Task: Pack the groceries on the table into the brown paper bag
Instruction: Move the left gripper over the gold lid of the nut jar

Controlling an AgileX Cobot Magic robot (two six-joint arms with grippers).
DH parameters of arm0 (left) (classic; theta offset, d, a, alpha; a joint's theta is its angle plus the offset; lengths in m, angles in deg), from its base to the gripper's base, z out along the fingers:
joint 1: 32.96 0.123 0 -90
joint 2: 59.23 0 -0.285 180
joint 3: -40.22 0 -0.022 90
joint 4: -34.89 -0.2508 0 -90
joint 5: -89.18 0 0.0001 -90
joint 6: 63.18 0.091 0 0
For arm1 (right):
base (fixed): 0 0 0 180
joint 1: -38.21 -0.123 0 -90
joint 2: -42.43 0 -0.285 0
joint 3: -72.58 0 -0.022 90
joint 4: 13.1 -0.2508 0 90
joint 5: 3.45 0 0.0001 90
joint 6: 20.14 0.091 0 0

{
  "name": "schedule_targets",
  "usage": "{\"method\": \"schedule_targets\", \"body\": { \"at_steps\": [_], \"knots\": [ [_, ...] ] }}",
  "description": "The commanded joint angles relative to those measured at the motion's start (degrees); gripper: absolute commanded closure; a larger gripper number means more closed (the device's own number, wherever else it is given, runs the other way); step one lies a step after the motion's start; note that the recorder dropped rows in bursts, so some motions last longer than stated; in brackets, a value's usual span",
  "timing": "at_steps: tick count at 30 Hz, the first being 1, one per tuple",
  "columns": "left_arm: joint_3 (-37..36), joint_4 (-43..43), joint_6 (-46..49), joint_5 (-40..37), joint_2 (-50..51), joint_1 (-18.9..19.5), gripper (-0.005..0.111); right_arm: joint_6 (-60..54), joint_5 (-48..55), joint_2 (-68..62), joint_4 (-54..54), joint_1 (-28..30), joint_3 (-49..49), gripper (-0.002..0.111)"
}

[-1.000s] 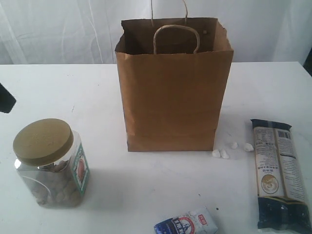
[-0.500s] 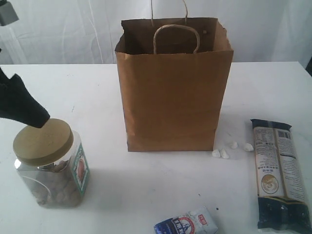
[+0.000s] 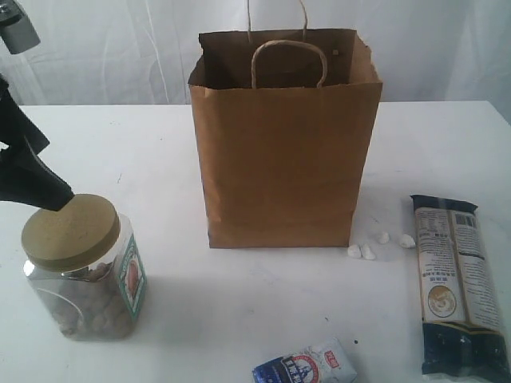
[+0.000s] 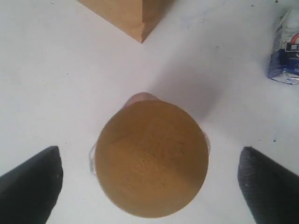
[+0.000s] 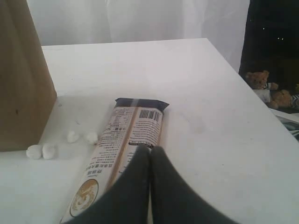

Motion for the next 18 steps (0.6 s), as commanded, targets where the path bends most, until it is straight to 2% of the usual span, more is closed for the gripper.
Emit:
{"method": "schedule_targets", "body": {
  "at_steps": [1,5,7,12,14,18],
  "knots": [
    [0.13,4.87,0.86,-0.45,-0.22,-0.44,0.002,-0.22,-0.05,-0.1,0.69,0.54,-0.06,0.108],
    [0.13,2.1,0.86,-0.69,-0.22,-0.44,0.002,-0.22,-0.05,-0.1,0.69,0.54,-0.06,0.108],
    [0.13,-2.39,-0.22,-0.69,-0.22,-0.44,0.002,-0.22,-0.05,-0.1,0.69,0.54,-0.06,0.108],
    [0.13,-20.23,-12.52,-1.22,-0.22,-0.44,0.002,-0.73,-0.05,-0.1,0.69,0.54,-0.06,0.108],
    [0.13,-22.37,-13.4,-2.62,-0.22,-0.44,0.002,-0.73,-0.05,-0.1,0.69,0.54,-0.06,0.108],
    [0.13,-20.95,-13.02,-3.65,-0.22,-0.44,0.002,-0.73,-0.05,-0.1,0.69,0.54,-0.06,0.108]
  ]
}}
